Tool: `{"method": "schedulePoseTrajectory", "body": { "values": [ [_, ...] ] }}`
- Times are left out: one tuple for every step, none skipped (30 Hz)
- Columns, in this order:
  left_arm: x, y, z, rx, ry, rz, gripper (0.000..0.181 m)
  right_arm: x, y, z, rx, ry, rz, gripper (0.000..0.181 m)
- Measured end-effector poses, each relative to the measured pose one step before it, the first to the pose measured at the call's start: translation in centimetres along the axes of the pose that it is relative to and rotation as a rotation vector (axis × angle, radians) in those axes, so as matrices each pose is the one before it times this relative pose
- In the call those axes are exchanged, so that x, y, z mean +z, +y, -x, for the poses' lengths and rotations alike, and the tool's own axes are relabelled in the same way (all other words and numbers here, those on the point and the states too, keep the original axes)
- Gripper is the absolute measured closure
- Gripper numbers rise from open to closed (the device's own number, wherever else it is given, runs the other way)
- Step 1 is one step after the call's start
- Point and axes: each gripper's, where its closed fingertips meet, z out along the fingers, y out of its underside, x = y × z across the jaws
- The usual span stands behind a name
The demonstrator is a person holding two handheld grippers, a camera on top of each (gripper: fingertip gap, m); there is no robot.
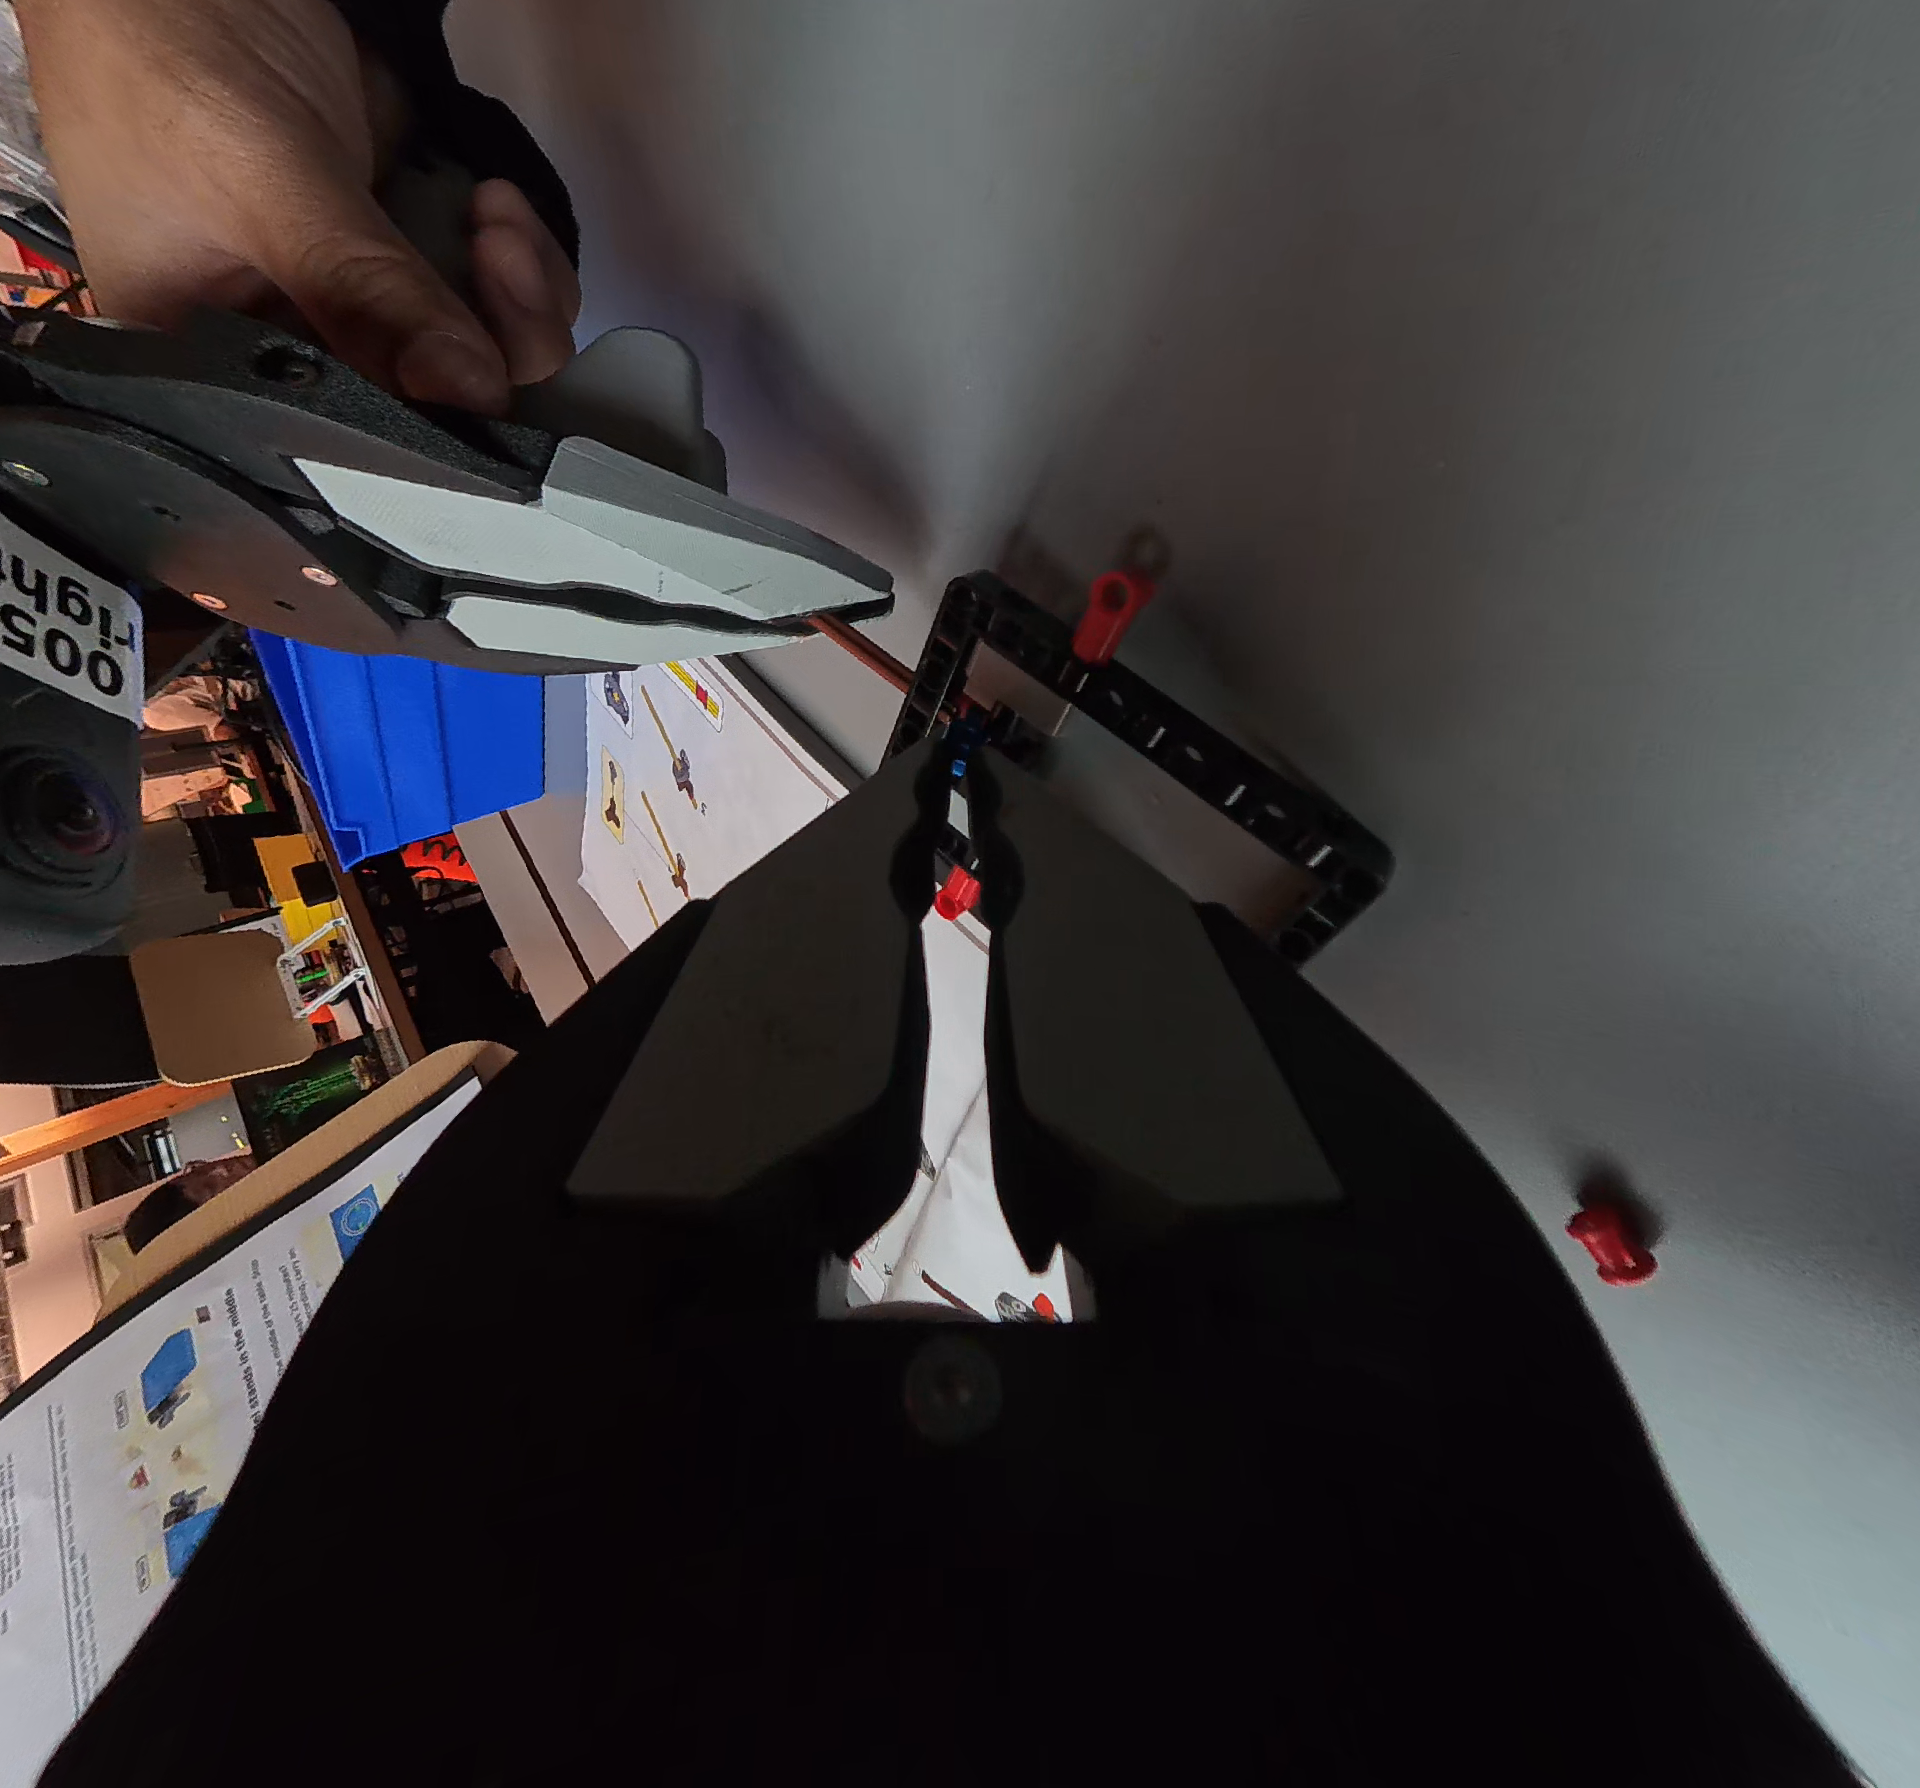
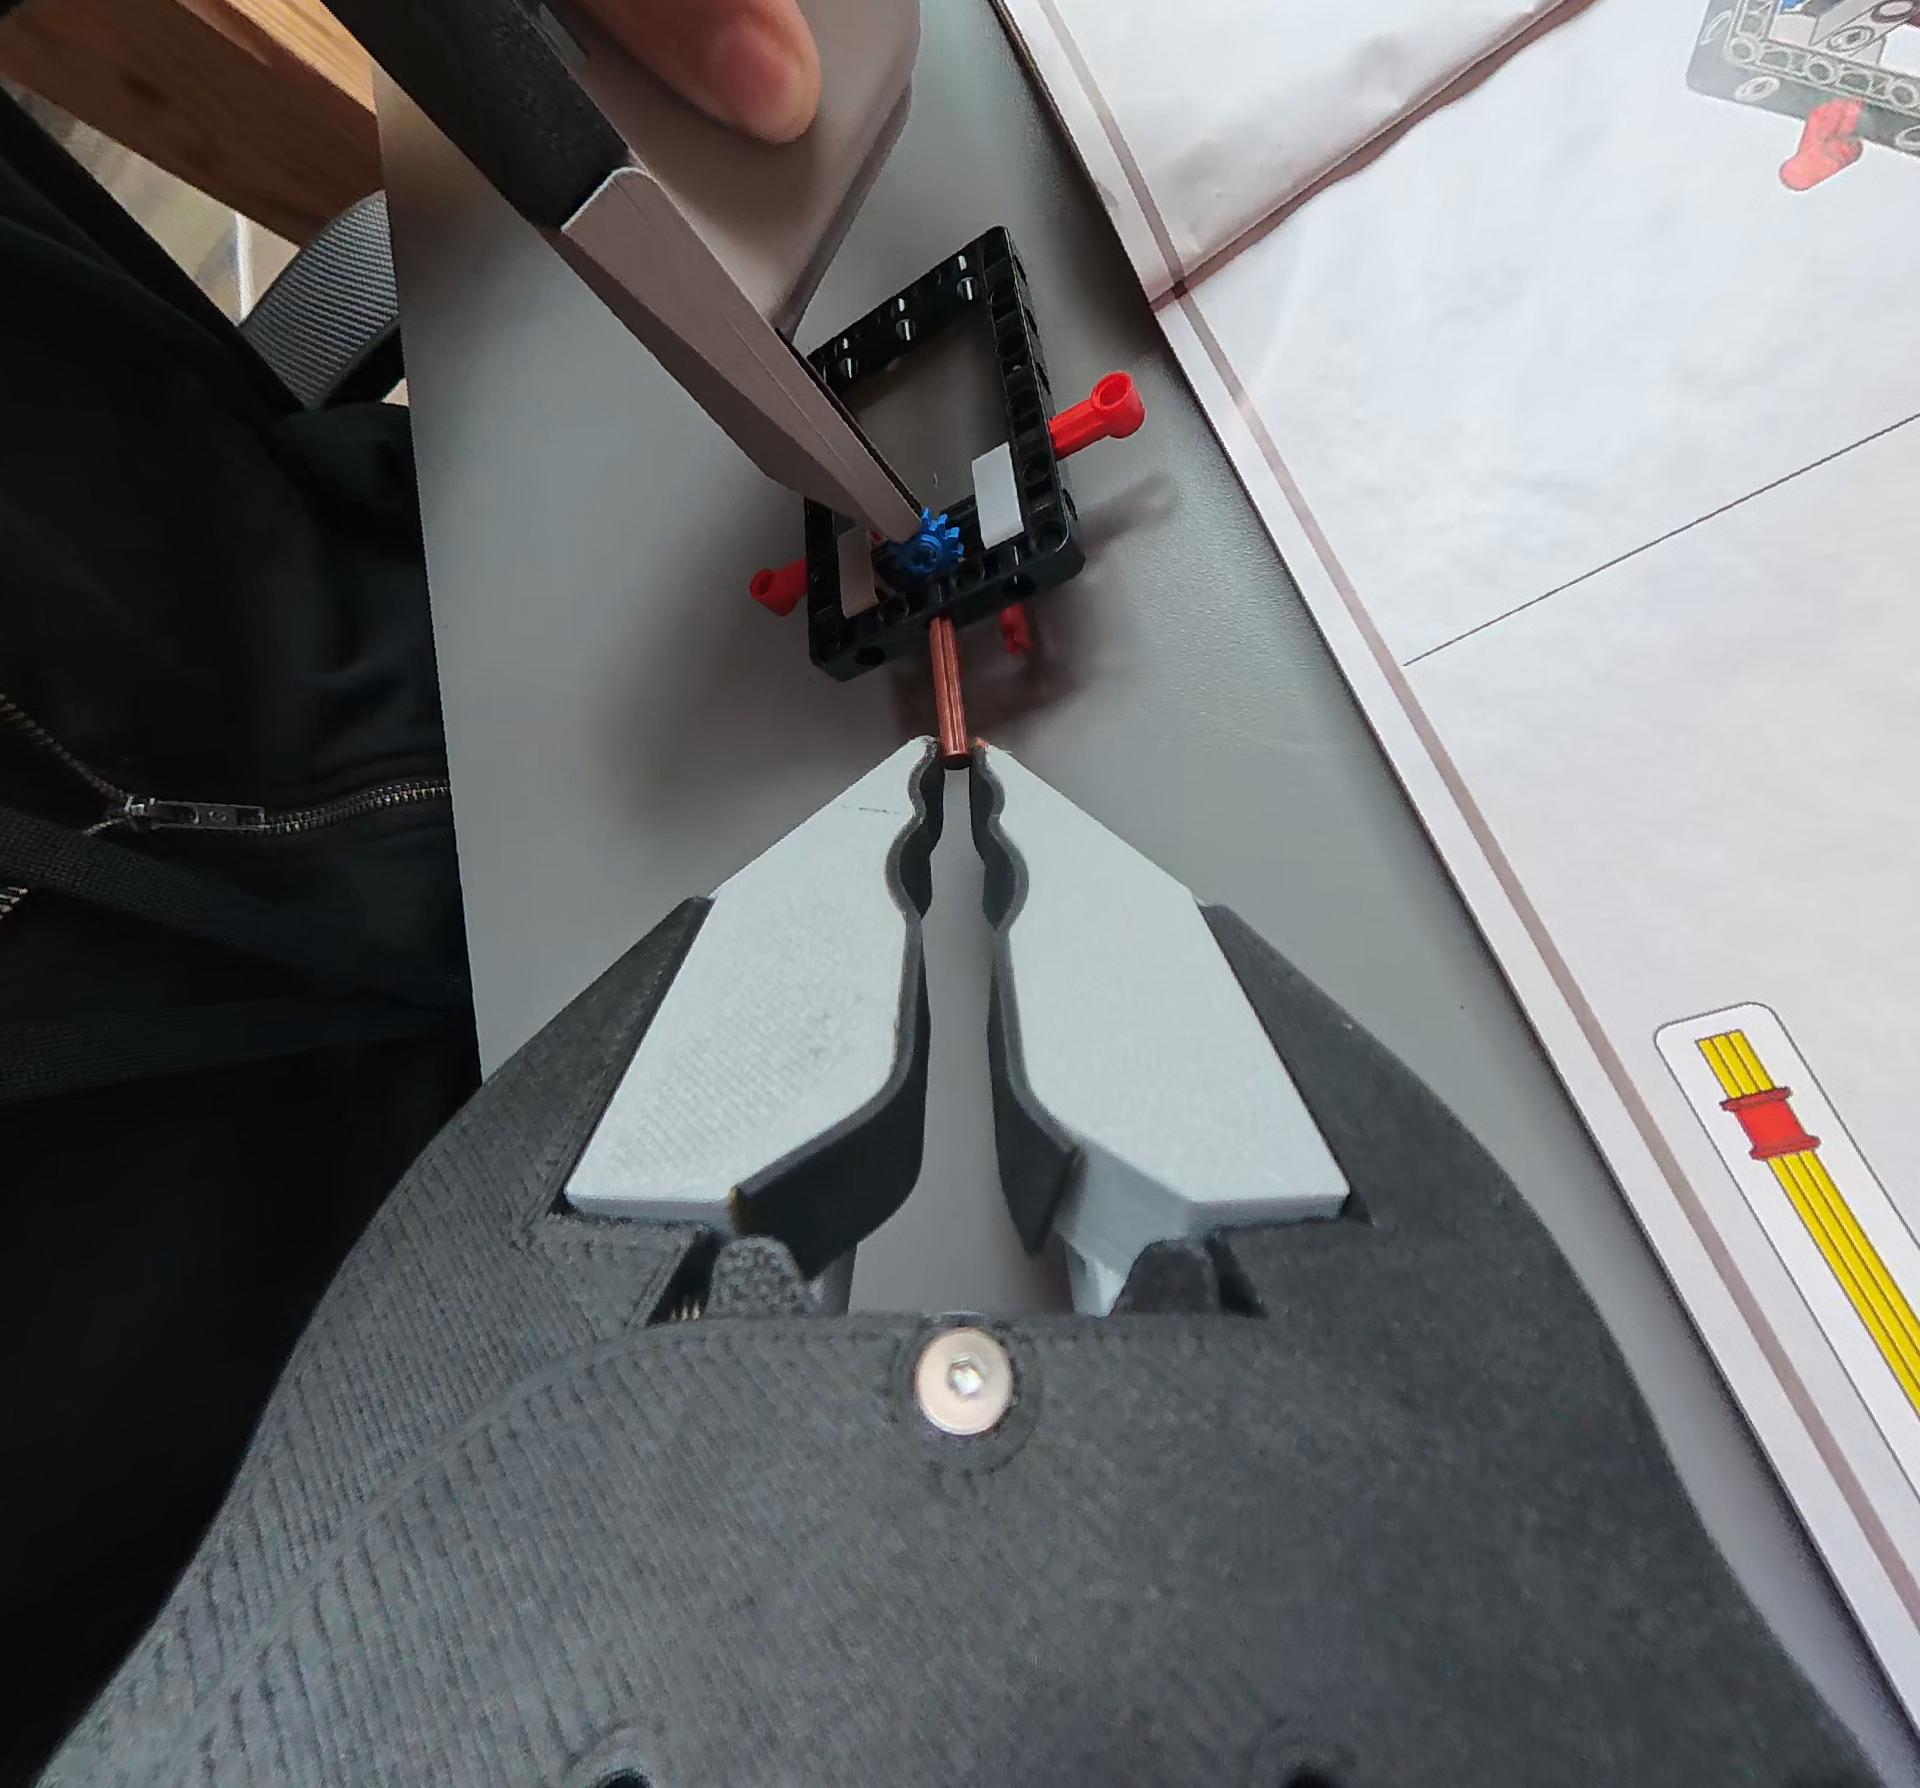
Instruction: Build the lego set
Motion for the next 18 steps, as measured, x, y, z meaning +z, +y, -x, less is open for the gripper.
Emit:
{"method": "schedulePoseTrajectory", "body": {
  "values": [
    [0.021,0.022,0.006,0.0018,0.0003,0.0007,0.180,0.000,0.033,-0.031,0.0017,-0.0003,0.0000,0.179],
    [0.027,0.008,0.003,0.0013,0.0003,-0.0003,0.181,-0.013,0.009,-0.014,0.0021,-0.0012,-0.0009,0.180],
    [0.025,0.002,0.024,-0.0004,0.0008,0.0000,0.181,-0.019,0.020,-0.019,0.0022,-0.0008,-0.0001,0.180],
    [0.028,-0.021,0.008,0.0003,0.0009,-0.0010,0.181,-0.018,0.018,-0.021,0.0014,-0.0011,-0.0003,0.180],
    [0.028,0.009,0.016,0.0009,0.0002,-0.0006,0.181,-0.021,0.012,-0.028,0.0016,-0.0011,-0.0007,0.180],
    [0.026,0.014,0.013,0.0007,0.0003,-0.0002,0.181,-0.013,0.013,-0.048,0.0027,-0.0012,-0.0009,0.180],
    [0.028,0.010,0.008,0.0008,0.0007,-0.0005,0.181,0.000,0.007,-0.033,0.0022,-0.0016,-0.0006,0.180],
    [0.025,0.015,-0.007,0.0001,0.0014,-0.0001,0.181,0.001,-0.003,-0.002,0.0018,-0.0028,-0.0015,0.180],
    [0.018,0.012,0.007,0.0010,0.0002,-0.0005,0.181,-0.013,0.006,-0.020,0.0017,-0.0012,-0.0005,0.180],
    [0.024,0.016,0.010,0.0021,0.0004,0.0008,0.181,-0.014,0.009,-0.020,0.0011,-0.0013,-0.0009,0.180],
    [0.045,0.035,0.000,0.0028,0.0006,0.0021,0.181,-0.021,-0.024,0.000,0.0012,-0.0013,-0.0015,0.180],
    [0.053,0.022,0.017,0.0032,0.0009,0.0022,0.180,-0.034,-0.004,-0.010,0.0010,0.0005,-0.0002,0.180],
    [0.042,-0.004,0.015,0.0027,0.0014,0.0009,0.181,-0.019,0.011,-0.010,0.0002,0.0021,0.0016,0.180],
    [0.036,-0.035,0.030,0.0010,0.0020,-0.0013,0.181,-0.013,-0.003,0.028,-0.0005,0.0017,0.0008,0.179],
    [0.020,-0.019,0.033,-0.0004,0.0014,-0.0007,0.181,-0.020,-0.005,0.038,-0.0023,0.0021,0.0009,0.179],
    [0.024,0.004,0.041,-0.0005,-0.0005,0.0001,0.181,-0.027,-0.002,0.014,-0.0031,0.0032,0.0005,0.179],
    [0.020,0.027,0.030,-0.0012,-0.0012,-0.0001,0.181,-0.024,-0.018,-0.009,-0.0015,0.0024,-0.0009,0.180],
    [-0.001,0.021,0.022,-0.0012,-0.0009,0.0002,0.181,-0.018,-0.029,-0.022,0.0008,0.0000,-0.0019,0.180]
  ]
}}
